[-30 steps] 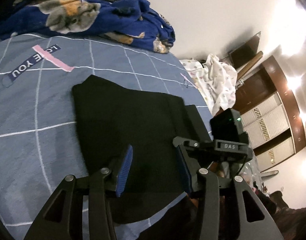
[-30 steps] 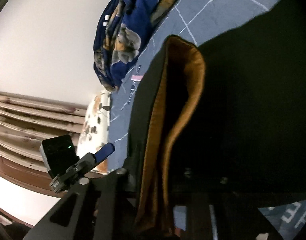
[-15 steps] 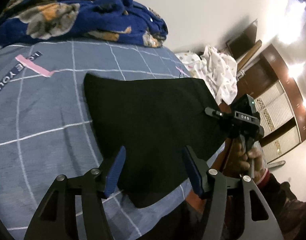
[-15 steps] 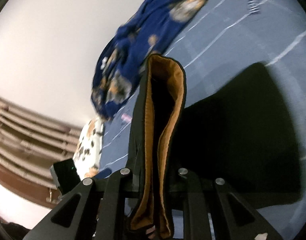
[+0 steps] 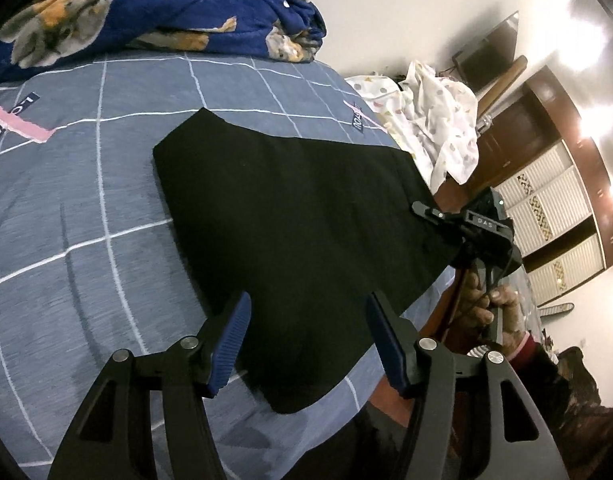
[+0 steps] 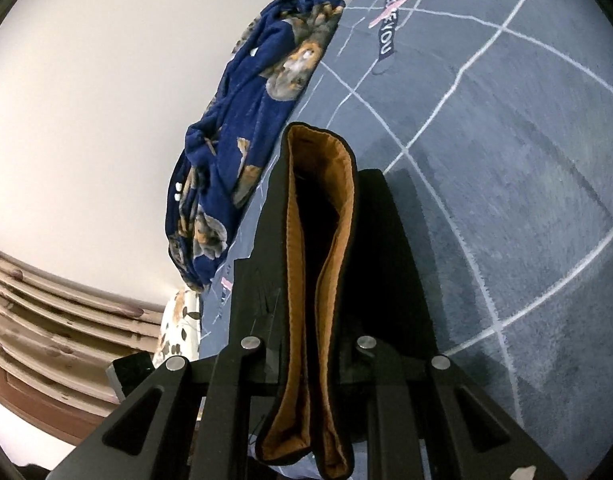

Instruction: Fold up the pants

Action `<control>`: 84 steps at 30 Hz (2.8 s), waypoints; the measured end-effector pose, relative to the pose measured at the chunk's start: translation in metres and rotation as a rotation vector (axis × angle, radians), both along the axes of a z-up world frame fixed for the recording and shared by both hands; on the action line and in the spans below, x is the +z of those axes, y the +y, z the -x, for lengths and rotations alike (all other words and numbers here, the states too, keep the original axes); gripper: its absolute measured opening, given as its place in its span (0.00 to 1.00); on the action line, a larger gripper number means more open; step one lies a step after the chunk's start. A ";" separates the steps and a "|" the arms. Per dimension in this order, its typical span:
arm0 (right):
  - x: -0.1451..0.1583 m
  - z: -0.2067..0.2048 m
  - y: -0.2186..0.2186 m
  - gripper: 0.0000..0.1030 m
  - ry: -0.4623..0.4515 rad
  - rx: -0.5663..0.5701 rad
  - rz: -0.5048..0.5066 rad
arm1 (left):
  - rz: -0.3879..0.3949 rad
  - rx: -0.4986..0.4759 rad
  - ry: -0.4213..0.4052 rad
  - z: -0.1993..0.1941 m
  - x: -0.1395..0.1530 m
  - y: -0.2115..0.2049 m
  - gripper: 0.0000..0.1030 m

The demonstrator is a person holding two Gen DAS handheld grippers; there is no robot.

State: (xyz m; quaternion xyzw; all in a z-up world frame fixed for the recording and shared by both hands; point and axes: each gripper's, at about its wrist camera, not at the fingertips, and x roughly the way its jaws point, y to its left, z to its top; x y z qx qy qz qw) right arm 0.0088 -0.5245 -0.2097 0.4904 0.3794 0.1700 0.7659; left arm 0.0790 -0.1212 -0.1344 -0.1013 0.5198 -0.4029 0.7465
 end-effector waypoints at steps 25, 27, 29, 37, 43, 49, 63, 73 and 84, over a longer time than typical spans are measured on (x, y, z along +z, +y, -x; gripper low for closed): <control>0.025 0.071 -0.045 0.26 -0.188 -0.118 -0.152 | -0.003 -0.002 0.042 -0.002 -0.014 -0.019 0.61; 0.028 0.083 -0.032 0.26 -0.191 -0.083 -0.182 | 0.010 -0.001 0.045 -0.002 -0.013 -0.020 0.61; 0.025 0.086 -0.019 0.26 -0.157 -0.072 -0.195 | 0.012 -0.005 0.038 -0.001 -0.011 -0.022 0.61; -0.001 0.077 -0.011 0.26 -0.071 -0.104 -0.189 | -0.001 -0.017 0.023 0.003 -0.006 -0.024 0.62; -0.001 0.076 -0.017 0.29 -0.054 -0.117 -0.179 | 0.009 -0.004 0.039 0.002 -0.009 -0.023 0.63; 0.001 0.063 -0.010 0.24 -0.019 -0.110 -0.102 | -0.002 -0.003 0.037 0.002 -0.012 -0.024 0.63; -0.023 0.083 -0.008 0.07 0.032 -0.141 -0.130 | -0.009 0.001 0.050 0.000 -0.019 -0.025 0.65; -0.015 0.084 -0.012 0.13 0.028 -0.124 -0.090 | -0.040 -0.006 0.037 -0.003 -0.030 -0.033 0.65; 0.037 0.055 -0.022 0.49 0.016 -0.104 0.206 | -0.028 0.000 0.052 -0.002 -0.033 -0.032 0.66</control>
